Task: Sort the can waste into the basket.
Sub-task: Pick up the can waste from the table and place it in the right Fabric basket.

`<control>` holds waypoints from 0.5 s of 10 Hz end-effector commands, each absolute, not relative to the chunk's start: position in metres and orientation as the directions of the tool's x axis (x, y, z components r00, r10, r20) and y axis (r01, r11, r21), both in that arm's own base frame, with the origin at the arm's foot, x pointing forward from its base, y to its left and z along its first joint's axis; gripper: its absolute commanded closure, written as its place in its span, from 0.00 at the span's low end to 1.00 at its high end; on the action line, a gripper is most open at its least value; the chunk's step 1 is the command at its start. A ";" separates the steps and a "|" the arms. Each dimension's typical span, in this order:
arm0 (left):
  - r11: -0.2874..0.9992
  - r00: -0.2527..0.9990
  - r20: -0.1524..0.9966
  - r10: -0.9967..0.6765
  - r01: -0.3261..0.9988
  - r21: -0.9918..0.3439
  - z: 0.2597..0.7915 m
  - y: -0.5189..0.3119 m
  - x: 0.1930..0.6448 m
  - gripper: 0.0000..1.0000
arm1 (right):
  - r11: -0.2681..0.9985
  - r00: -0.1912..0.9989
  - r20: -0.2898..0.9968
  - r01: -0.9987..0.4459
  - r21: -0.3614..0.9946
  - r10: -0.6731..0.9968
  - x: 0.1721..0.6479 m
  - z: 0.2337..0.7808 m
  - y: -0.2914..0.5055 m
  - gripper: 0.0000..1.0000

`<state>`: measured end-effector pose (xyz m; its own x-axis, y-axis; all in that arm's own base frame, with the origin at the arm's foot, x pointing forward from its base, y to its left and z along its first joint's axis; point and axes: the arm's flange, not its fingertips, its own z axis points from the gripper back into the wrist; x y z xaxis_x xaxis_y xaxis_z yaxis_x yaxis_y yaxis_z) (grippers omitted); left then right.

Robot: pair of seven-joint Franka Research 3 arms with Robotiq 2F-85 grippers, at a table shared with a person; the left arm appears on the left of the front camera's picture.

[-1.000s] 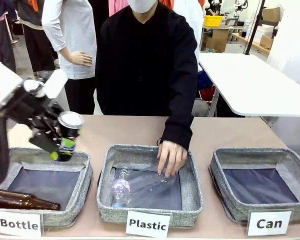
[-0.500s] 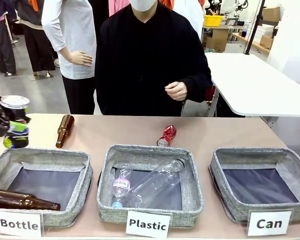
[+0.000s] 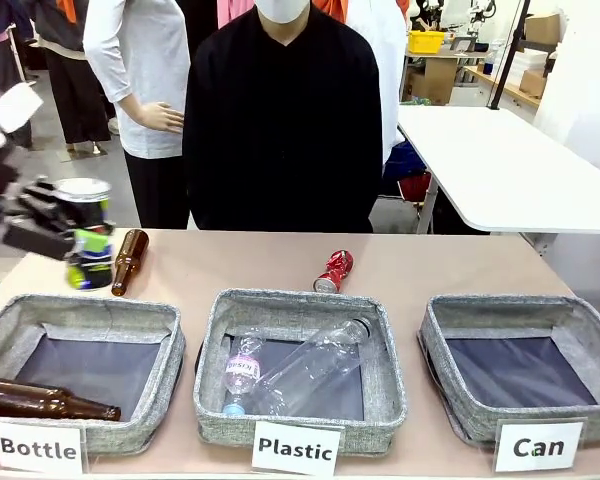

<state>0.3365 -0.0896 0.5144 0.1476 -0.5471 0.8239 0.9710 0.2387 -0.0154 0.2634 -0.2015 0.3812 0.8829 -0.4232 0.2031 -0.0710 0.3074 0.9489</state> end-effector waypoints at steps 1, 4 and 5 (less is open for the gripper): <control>0.203 0.130 0.835 -0.534 0.979 -0.022 0.515 -0.185 0.325 0.59 | 0.302 0.874 0.232 -0.104 0.948 -0.426 0.265 0.382 -0.203 0.00; 0.126 -0.006 0.818 -0.575 0.987 0.096 0.527 -0.338 0.288 0.59 | 0.323 0.866 0.216 -0.066 0.944 -0.452 0.246 0.394 -0.214 0.00; 0.059 -0.086 0.782 -0.618 0.986 0.155 0.526 -0.393 0.270 0.59 | 0.357 0.846 0.237 -0.059 0.932 -0.478 0.222 0.407 -0.235 0.00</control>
<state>0.2515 -0.3572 0.5284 -0.0388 -0.5747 0.8174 0.9944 0.0585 0.0883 0.2474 -0.2174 0.3888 0.8615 -0.4562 0.2231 -0.0679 0.3319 0.9409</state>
